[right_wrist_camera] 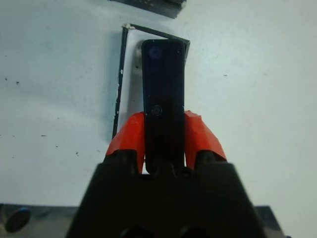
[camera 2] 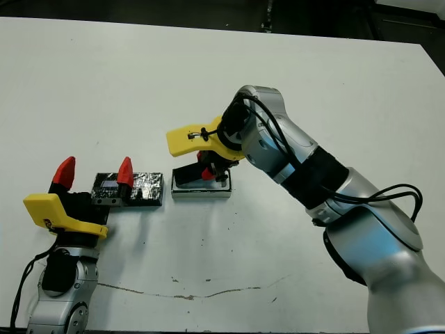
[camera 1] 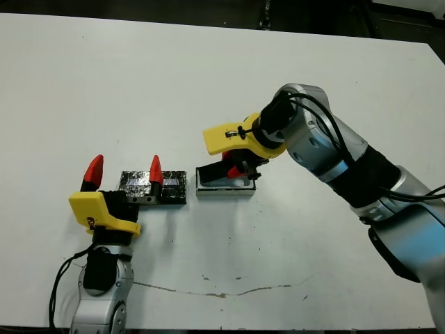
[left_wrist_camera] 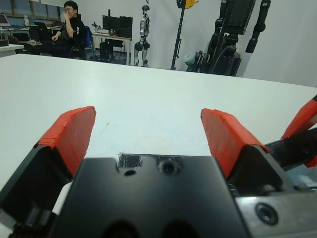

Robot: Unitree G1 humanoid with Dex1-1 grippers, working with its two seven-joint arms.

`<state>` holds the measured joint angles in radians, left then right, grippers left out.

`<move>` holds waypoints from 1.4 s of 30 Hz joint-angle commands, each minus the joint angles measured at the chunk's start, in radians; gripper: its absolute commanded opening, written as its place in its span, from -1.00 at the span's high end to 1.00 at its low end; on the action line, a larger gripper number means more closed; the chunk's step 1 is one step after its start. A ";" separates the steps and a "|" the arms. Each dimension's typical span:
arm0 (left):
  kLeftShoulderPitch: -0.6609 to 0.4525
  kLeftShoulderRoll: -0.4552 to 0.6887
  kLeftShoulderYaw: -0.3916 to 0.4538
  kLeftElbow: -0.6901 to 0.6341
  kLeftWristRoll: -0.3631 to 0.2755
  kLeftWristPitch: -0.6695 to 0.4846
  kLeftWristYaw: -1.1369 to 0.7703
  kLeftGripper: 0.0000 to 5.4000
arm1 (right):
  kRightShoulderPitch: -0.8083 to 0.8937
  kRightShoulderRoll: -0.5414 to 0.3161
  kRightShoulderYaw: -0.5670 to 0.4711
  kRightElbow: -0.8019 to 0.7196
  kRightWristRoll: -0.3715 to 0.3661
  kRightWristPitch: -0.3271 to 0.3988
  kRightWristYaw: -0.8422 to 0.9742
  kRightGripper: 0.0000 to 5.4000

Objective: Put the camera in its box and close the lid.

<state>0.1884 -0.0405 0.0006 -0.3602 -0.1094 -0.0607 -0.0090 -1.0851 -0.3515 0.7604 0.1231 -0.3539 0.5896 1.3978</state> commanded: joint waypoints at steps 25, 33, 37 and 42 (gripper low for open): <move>0.025 0.005 0.016 0.010 -0.012 -0.020 -0.021 -1.00 | 0.002 -0.028 0.043 -0.028 -0.057 -0.108 0.072 0.39; 0.032 0.002 0.019 0.006 -0.028 -0.025 -0.025 -1.00 | 0.005 -0.011 0.045 -0.023 -0.071 -0.055 0.084 0.39; 0.034 0.003 0.019 0.005 -0.038 -0.024 -0.028 -1.00 | 0.012 -0.008 0.056 -0.018 -0.092 -0.131 0.058 0.39; 0.037 0.001 0.016 0.009 -0.029 -0.033 -0.022 -1.00 | 0.021 0.025 0.043 -0.013 -0.087 -0.064 0.057 0.39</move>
<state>0.2093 -0.0405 0.0168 -0.3599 -0.1449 -0.0848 -0.0309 -1.0858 -0.3433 0.7973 0.1069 -0.4468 0.4980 1.4504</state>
